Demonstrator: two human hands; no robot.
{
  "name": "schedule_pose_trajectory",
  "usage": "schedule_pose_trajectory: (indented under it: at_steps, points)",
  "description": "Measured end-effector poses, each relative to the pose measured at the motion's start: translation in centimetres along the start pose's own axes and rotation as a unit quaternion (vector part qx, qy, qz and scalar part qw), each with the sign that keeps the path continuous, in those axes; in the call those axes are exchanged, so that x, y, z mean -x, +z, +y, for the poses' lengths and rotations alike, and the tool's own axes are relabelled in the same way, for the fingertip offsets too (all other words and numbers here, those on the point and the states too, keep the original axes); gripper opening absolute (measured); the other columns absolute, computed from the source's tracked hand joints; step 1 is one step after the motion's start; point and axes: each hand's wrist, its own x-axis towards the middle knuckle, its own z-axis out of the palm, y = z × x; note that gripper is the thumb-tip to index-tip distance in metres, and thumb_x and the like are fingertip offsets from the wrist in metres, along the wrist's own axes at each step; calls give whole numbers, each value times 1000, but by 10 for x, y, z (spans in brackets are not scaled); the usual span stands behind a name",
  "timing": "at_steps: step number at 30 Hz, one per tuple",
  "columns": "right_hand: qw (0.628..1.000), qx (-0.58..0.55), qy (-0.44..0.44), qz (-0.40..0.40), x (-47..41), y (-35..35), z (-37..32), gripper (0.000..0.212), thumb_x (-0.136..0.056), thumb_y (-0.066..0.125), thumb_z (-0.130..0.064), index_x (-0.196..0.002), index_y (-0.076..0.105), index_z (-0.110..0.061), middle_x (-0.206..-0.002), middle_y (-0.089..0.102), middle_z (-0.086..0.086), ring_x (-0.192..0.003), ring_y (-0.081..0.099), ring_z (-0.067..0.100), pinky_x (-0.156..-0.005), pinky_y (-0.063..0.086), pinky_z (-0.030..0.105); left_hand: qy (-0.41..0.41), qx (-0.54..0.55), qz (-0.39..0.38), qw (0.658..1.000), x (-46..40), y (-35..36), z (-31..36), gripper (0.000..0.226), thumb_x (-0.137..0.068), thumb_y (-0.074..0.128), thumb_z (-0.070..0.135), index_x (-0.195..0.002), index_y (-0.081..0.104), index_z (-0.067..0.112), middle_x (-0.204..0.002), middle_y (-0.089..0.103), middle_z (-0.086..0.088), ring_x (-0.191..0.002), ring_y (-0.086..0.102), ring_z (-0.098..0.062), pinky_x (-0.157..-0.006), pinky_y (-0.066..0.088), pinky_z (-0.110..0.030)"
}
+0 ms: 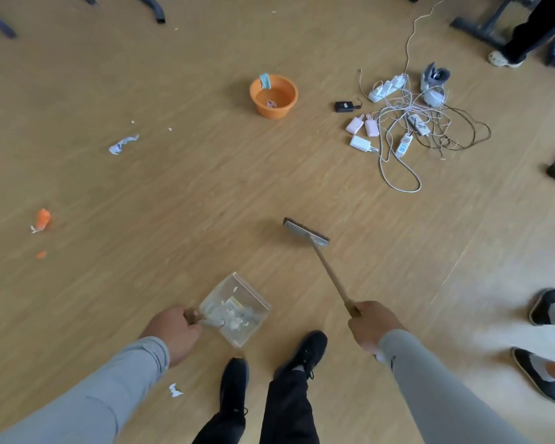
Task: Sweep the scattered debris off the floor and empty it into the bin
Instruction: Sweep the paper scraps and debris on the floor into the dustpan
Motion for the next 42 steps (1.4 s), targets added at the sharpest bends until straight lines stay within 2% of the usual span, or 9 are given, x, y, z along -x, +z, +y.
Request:
schedule_pose_trajectory:
  at_steps: [6,10,13,17,26,28,31,37,42]
  points:
    - [986,149,8,-76,-11,24,-22,39,-97,43,-9,-134,53,-15,-92,64,4,-71,65,25,-71,63,34,-16,9,7,1000,-11,4,3,8,-90,61,32,-96,59,28,-97,67,2,-83,61,-21,-80,51,-31]
    - [975,162,7,-149,21,19,6,41,-96,43,-18,-134,52,-29,-91,66,1,-62,60,20,-52,51,27,-19,17,3,1000,-7,1,-2,5,-93,60,31,-96,56,31,-89,61,7,-79,59,-18,-75,48,-29]
    - [978,74,34,-192,36,-31,23,38,-94,53,-17,-126,59,-37,-70,58,4,-52,46,18,-47,38,28,-16,33,-8,999,-4,-1,1,9,-94,59,30,-102,57,28,-94,61,5,-83,59,-20,-74,44,-28]
    - [983,30,27,-178,69,-77,29,50,-90,62,-18,-137,57,-36,-62,60,4,-44,45,16,-42,36,26,-14,54,-9,998,2,-7,1,9,-95,59,30,-103,57,26,-90,59,7,-84,59,-20,-75,42,-27]
    - [997,-50,2,-59,40,-30,-34,42,-100,55,-15,-139,55,-28,-61,56,8,-43,40,15,-41,32,23,-35,123,4,992,16,-11,-31,10,-94,59,25,-103,58,28,-89,60,9,-78,57,-15,-71,41,-26]
    - [995,-96,7,-36,17,-21,-54,36,-99,54,-9,-129,59,-27,-64,54,11,-43,40,17,-41,30,22,-50,143,22,988,8,-14,-34,10,-94,59,25,-103,58,27,-97,64,4,-81,57,-17,-72,42,-27]
    - [992,-127,25,5,-17,-20,-76,22,-96,50,-4,-93,63,-22,-67,53,13,-52,42,22,-45,31,26,-64,140,43,987,-9,-16,-29,13,-92,61,25,-104,65,21,-102,68,-2,-86,58,-22,-78,45,-28]
    - [998,-34,40,47,-90,-35,-94,15,-92,52,-2,-90,66,2,-64,60,15,-57,56,29,-55,46,33,-82,160,43,983,-21,-13,-27,9,-90,60,24,-84,61,29,-86,66,4,-74,62,-18,-69,49,-31]
    - [997,76,20,-19,-87,-16,-102,5,-95,56,-7,-92,58,-4,-67,62,12,-50,58,22,-46,51,29,-82,169,39,982,-22,-6,-22,5,-92,58,26,-91,62,27,-88,67,5,-76,63,-15,-69,48,-29]
